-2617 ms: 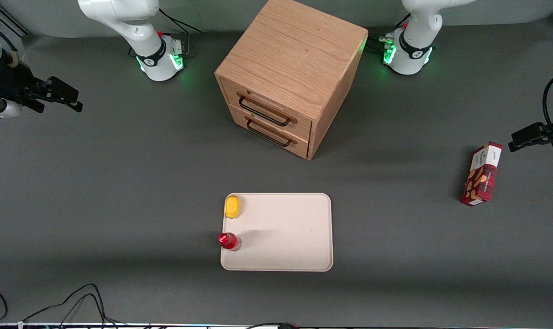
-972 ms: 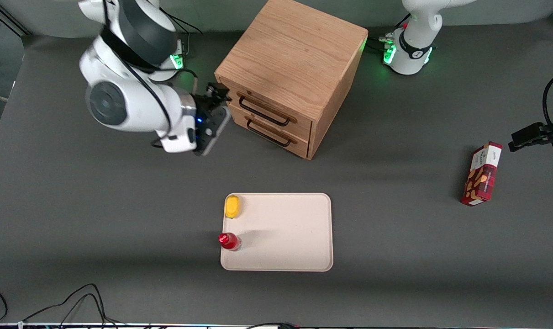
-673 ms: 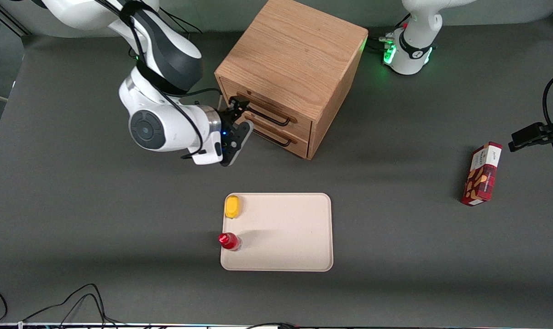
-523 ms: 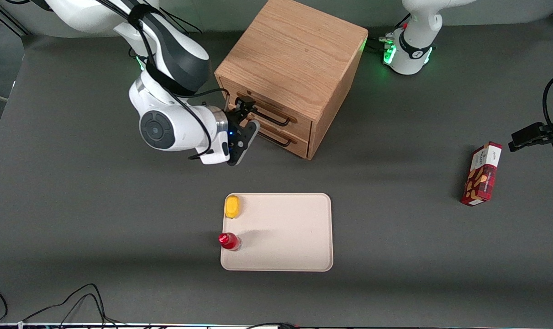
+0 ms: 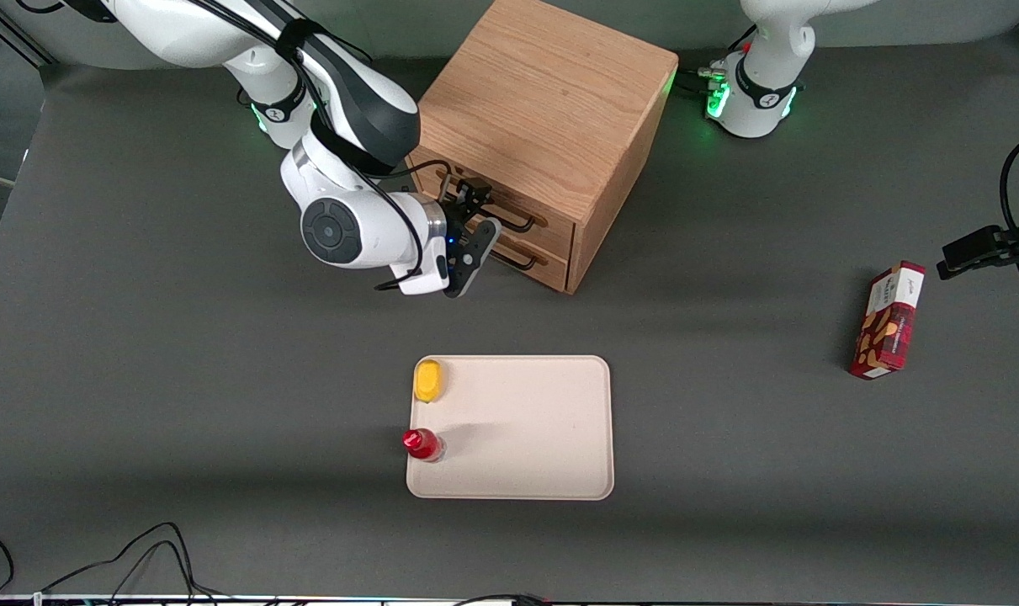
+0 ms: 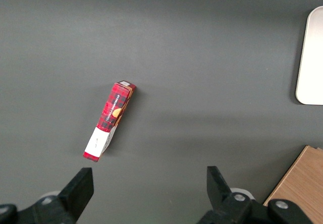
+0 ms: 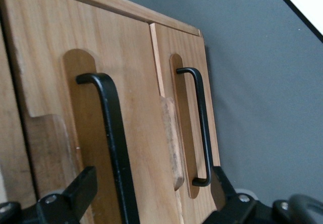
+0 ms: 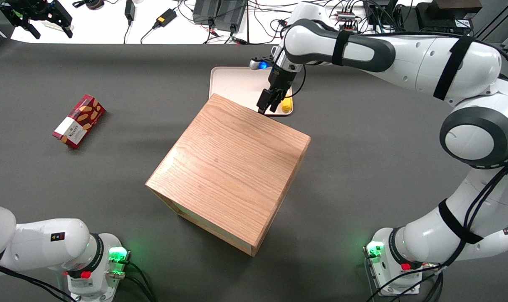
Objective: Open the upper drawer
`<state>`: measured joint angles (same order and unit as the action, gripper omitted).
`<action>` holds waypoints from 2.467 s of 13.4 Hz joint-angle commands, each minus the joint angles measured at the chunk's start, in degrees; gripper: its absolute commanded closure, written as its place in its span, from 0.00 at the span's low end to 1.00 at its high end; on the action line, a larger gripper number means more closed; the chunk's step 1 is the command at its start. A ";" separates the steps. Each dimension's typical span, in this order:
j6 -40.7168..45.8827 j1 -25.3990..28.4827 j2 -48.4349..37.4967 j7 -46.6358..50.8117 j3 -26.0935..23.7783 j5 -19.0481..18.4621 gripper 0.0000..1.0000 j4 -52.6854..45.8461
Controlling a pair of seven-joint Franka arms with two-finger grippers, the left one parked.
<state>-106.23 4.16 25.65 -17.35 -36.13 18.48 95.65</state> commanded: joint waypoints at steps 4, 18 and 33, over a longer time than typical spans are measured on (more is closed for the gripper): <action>-3.63 0.14 1.42 -0.84 -0.17 -3.45 0.00 1.20; 4.53 -1.35 11.88 -1.36 5.97 -9.78 0.00 -19.09; 12.00 -1.35 18.65 -9.98 9.94 -12.85 0.00 -30.43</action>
<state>-96.89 2.26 42.57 -25.11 -27.20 6.98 69.15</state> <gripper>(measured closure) 0.000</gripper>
